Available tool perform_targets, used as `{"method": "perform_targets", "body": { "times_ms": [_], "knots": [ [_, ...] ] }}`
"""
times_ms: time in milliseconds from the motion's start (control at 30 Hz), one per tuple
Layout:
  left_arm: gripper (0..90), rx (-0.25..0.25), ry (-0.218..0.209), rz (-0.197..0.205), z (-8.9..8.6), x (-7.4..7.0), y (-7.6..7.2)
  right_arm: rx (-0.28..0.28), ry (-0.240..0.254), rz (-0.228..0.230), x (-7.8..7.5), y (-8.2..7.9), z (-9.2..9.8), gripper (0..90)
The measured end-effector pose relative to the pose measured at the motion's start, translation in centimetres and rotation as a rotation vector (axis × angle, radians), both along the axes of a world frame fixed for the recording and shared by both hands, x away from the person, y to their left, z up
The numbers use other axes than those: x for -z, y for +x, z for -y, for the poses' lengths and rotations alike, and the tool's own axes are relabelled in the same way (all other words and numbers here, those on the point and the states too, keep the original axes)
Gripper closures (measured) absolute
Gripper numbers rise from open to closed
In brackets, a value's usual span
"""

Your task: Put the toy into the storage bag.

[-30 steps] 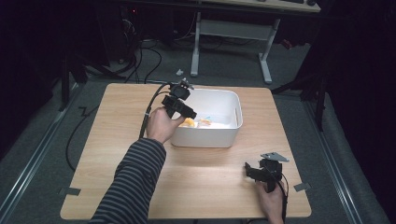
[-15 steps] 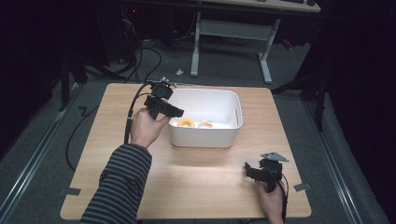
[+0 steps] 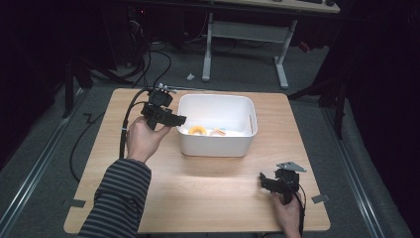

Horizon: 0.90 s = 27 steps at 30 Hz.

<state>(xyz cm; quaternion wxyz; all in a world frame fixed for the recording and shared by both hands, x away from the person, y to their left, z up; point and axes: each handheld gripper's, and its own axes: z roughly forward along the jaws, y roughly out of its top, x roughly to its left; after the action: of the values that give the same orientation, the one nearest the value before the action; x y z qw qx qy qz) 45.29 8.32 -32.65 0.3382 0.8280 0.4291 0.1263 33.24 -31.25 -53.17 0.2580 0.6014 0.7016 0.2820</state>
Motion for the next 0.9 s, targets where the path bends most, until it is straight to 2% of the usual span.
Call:
{"method": "perform_targets", "body": {
  "times_ms": [400, 900],
  "knots": [
    [42.0, -0.033, -0.022, 0.021, -2.8, 0.1, -1.7, 0.002, 0.003, -0.002, 0.0, 0.0, -0.1, 13.8],
    [41.6, -0.089, -0.047, 0.010, -5.9, 1.8, -3.6, 0.003, 0.006, -0.002, 0.0, 0.0, -0.1, 13.8]
  ]
}}
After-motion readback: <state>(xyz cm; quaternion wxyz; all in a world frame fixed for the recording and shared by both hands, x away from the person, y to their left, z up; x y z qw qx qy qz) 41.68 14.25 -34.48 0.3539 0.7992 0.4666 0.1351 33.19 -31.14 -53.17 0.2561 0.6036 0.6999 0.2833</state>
